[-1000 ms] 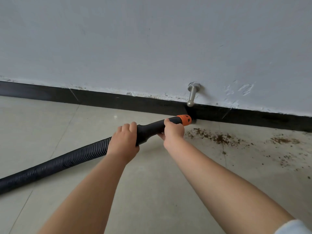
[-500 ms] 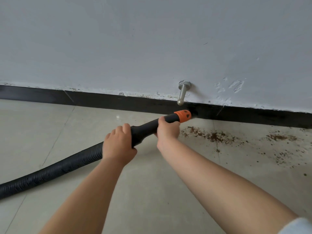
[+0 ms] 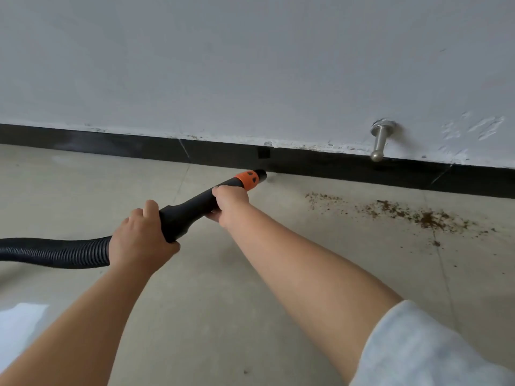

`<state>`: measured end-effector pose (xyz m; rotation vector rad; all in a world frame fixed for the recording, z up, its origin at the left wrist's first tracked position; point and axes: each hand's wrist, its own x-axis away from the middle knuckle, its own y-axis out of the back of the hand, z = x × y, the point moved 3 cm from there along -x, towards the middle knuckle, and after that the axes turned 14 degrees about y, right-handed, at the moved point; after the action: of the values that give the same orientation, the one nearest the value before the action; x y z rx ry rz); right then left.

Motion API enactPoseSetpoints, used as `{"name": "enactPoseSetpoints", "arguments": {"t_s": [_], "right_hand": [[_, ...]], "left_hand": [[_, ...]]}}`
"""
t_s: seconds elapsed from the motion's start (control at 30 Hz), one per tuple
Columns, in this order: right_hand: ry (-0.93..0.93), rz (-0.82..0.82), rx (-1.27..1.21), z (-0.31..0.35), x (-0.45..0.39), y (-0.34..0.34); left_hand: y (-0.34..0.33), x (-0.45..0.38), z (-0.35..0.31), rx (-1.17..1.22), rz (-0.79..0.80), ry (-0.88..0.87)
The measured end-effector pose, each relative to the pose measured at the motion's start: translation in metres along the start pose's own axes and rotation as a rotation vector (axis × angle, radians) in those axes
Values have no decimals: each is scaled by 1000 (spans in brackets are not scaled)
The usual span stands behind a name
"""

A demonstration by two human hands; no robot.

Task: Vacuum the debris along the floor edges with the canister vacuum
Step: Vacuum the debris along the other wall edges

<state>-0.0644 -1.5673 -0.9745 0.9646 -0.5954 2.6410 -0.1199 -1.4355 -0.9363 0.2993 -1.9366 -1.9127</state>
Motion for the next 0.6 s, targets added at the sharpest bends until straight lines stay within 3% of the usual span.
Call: {"name": "enactPoseSetpoints", "arguments": {"t_s": [0.1, 0.23, 0.37, 0.6], "right_hand": [[102, -14, 41, -11, -11, -3], [108, -265, 136, -13, -27, 6], [217, -362, 220, -12, -34, 24], [222, -435, 69, -9, -24, 43]], "left_hand": [[-8, -11, 2, 32, 89, -62], [-16, -26, -9, 133, 208, -137], [-28, -34, -26, 194, 282, -216], [-24, -56, -46, 109, 350, -394]]}}
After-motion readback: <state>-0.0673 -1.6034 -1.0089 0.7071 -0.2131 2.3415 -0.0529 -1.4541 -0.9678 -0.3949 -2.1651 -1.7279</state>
